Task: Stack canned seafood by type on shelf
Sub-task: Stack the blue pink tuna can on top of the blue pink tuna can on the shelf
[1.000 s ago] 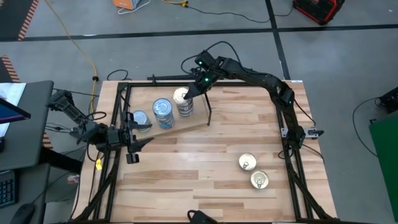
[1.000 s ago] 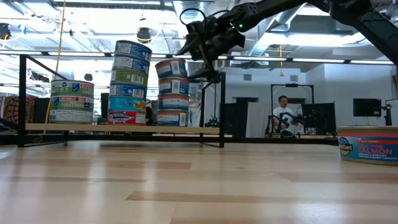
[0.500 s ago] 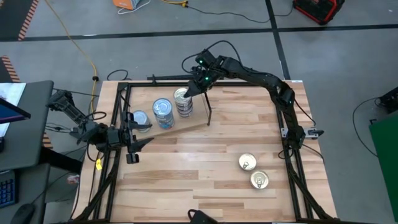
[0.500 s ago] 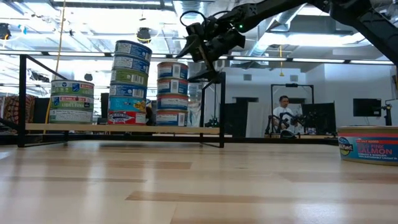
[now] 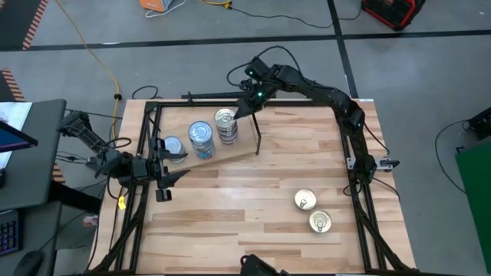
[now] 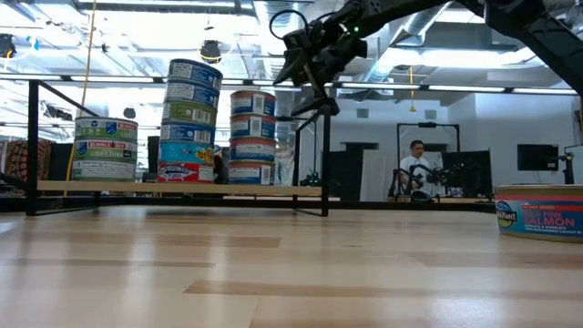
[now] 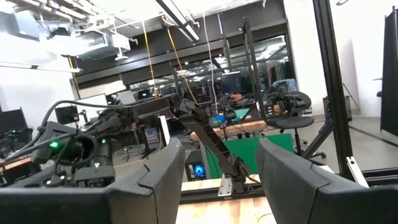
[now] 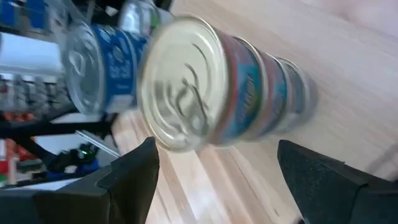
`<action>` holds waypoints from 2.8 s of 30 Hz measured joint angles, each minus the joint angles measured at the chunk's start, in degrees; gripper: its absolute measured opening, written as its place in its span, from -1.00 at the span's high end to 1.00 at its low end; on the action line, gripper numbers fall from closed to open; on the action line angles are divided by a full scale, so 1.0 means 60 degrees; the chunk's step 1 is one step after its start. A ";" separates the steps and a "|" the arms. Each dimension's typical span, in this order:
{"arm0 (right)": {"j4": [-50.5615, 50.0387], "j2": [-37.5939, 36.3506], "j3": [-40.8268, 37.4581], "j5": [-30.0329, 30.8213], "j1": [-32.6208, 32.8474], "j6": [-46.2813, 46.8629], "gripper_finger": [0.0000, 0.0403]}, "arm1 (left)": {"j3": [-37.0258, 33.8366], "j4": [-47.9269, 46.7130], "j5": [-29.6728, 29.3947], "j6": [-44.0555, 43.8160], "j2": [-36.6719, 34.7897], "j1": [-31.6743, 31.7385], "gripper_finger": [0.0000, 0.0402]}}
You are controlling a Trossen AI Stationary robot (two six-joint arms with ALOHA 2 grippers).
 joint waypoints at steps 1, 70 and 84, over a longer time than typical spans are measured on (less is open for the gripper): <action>-0.0262 0.0000 0.0106 0.0077 -0.0034 -0.0153 -0.72 | 0.0000 0.0001 0.0000 0.0000 0.0000 -0.0001 0.06; -0.2083 -0.7060 -1.1673 0.6715 0.9224 0.3928 -0.54 | 0.3566 -0.4111 0.1313 -0.6722 0.8590 -0.0154 0.06; 0.1636 -0.4678 -1.1589 0.7285 0.9241 0.1699 -0.54 | 0.3563 -0.5349 0.1245 -0.8219 0.8575 0.0093 0.06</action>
